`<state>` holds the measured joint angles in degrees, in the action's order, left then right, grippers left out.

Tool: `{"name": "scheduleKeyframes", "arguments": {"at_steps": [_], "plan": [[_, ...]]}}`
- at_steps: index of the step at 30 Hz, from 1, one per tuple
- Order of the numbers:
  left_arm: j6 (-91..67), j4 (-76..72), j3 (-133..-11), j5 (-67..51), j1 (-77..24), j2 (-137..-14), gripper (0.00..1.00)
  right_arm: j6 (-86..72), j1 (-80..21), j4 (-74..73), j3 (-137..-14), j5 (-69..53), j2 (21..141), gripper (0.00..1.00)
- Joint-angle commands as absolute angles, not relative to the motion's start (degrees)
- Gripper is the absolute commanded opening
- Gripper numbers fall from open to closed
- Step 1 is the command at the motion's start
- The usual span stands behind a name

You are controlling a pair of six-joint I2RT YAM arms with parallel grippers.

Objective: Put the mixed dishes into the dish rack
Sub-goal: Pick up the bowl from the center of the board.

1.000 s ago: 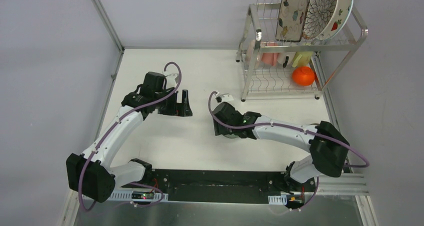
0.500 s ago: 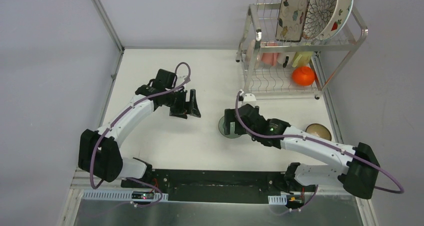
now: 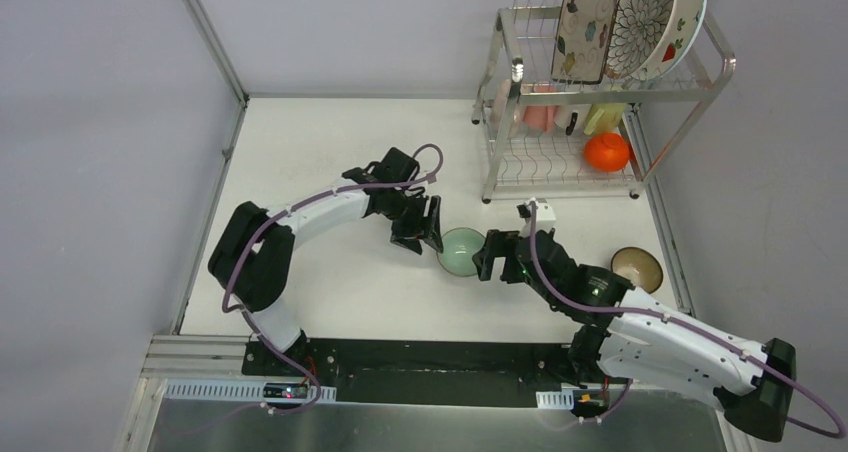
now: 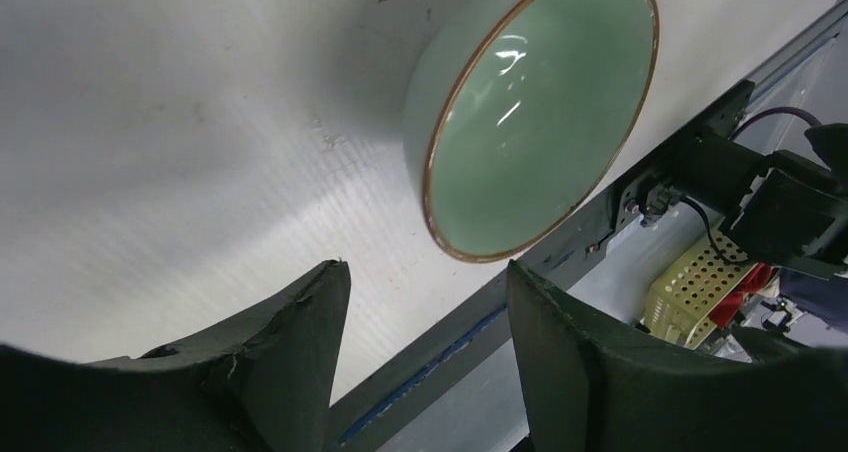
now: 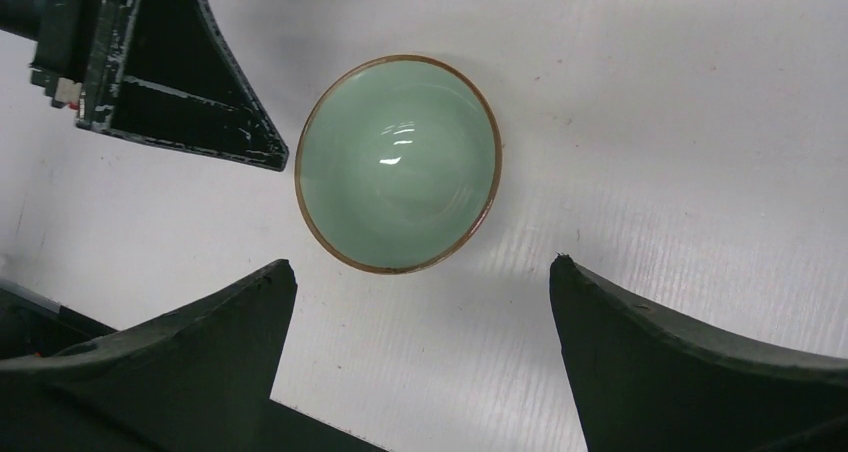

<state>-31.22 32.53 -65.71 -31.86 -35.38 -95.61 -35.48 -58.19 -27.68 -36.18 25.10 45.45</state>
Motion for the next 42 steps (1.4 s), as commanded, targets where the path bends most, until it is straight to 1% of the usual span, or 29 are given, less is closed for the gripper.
{"name": "scheduleKeyframes", "arguments": {"at_steps": [1, 6, 13, 15, 19, 21, 29, 33, 38, 42], "plan": [[-33.0, 29.3, -69.9, -30.4, -37.0, -98.3, 0.58, -38.3, -58.0, -28.4, -34.1, 25.6, 41.0, 1.0], [-32.5, 29.1, -70.3, -28.9, -37.4, -101.2, 0.53, -39.9, -58.0, -27.6, -32.2, 25.0, 38.0, 0.99], [-31.9, 29.1, -71.3, -28.1, -38.3, -104.8, 0.37, -41.5, -58.0, -25.4, -31.1, 23.3, 39.4, 0.98], [-31.8, 29.1, -71.5, -27.2, -38.4, -104.5, 0.29, -41.4, -58.0, -23.4, -30.9, 21.8, 40.6, 0.98], [-31.1, 29.2, -71.9, -25.6, -38.4, -102.7, 0.07, -42.5, -58.0, -19.8, -31.3, 19.2, 43.0, 0.99], [-30.6, 29.2, -71.7, -24.8, -38.3, -101.4, 0.0, -43.1, -58.0, -19.0, -31.5, 18.9, 43.6, 1.0], [-31.3, 28.1, -69.5, -24.7, -37.5, -97.0, 0.0, -44.0, -58.0, -14.5, -29.6, 17.9, 42.4, 1.0], [-32.8, 25.7, -66.9, -25.3, -37.3, -94.4, 0.0, -43.5, -58.0, -14.2, -31.7, 17.6, 42.2, 1.0], [-37.0, 19.2, -60.8, -29.0, -34.8, -88.6, 0.0, -43.9, -58.0, -12.2, -33.1, 18.8, 41.7, 1.0], [-40.7, 14.1, -56.1, -30.9, -32.4, -82.8, 0.0, -43.5, -58.0, -9.9, -34.3, 15.7, 43.4, 1.0]]}}
